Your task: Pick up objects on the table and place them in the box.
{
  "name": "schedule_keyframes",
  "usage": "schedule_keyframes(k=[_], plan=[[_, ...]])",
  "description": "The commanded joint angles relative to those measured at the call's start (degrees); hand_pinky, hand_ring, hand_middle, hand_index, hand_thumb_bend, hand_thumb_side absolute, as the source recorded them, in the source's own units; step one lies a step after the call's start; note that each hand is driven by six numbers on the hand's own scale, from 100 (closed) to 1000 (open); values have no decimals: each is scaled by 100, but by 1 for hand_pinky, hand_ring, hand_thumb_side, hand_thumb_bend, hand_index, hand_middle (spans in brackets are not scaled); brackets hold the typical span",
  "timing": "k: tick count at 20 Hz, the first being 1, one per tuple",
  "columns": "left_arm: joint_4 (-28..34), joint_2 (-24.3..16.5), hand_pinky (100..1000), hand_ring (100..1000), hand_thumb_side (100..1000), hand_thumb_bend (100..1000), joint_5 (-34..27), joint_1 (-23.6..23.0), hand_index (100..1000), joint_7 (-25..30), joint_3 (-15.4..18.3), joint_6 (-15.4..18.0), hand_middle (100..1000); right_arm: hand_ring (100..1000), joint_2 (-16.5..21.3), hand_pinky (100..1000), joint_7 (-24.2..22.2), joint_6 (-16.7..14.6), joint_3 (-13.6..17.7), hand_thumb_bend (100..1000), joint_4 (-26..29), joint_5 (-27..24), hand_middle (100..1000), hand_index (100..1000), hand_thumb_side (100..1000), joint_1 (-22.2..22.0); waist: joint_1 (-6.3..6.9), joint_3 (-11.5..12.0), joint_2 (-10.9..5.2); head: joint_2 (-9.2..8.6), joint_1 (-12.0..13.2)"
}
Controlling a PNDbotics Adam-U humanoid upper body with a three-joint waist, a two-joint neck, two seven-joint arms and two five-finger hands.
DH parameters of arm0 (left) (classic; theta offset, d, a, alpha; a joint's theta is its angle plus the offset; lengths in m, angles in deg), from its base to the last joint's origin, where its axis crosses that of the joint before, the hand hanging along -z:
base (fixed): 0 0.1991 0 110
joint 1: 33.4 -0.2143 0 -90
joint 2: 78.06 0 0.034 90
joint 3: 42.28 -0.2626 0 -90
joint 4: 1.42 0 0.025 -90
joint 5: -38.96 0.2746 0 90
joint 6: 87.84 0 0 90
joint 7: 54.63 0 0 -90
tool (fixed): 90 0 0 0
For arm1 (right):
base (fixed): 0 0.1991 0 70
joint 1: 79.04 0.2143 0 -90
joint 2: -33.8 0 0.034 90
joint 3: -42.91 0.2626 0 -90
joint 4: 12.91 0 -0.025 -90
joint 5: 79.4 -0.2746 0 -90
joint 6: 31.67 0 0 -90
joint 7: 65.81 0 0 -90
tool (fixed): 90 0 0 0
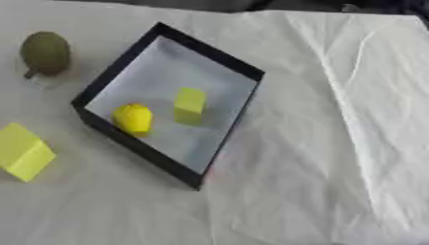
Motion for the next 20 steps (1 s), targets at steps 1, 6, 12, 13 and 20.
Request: schedule_keyframes(k=[1, 6, 12, 13, 20], plan=[[153, -297, 830, 784, 644, 100, 59, 76, 826, 46, 10, 64, 719, 723, 48, 926, 310, 160, 445, 100, 206, -306, 653, 825, 474, -325, 136, -19, -25, -10, 76], [310, -763, 828, 787, 587, 100, 449, 204, 833, 213, -128, 292, 725, 729, -246, 932, 536, 271, 821, 100, 362, -337, 664, 827, 479, -1015, 247, -35, -17, -10, 77], [484, -1844, 825, 795, 428, 100, 1338, 418, 857, 783, -410, 695, 744, 754, -653, 963, 706, 275, 1127, 100, 495, -566, 685, 849, 510, -1535, 342, -13, -29, -10, 94], [456, -2003, 825, 796, 407, 100, 1465, 451, 861, 955, -466, 734, 747, 756, -710, 966, 742, 296, 1162, 100, 487, -648, 686, 851, 510, -1592, 355, -5, -34, -10, 115], [191, -2920, 835, 823, 444, 100, 1830, 556, 899, 2367, -952, 1089, 786, 749, -922, 964, 784, 489, 1299, 100, 354, -638, 674, 843, 535, -1808, 394, 6, -61, -10, 166]])
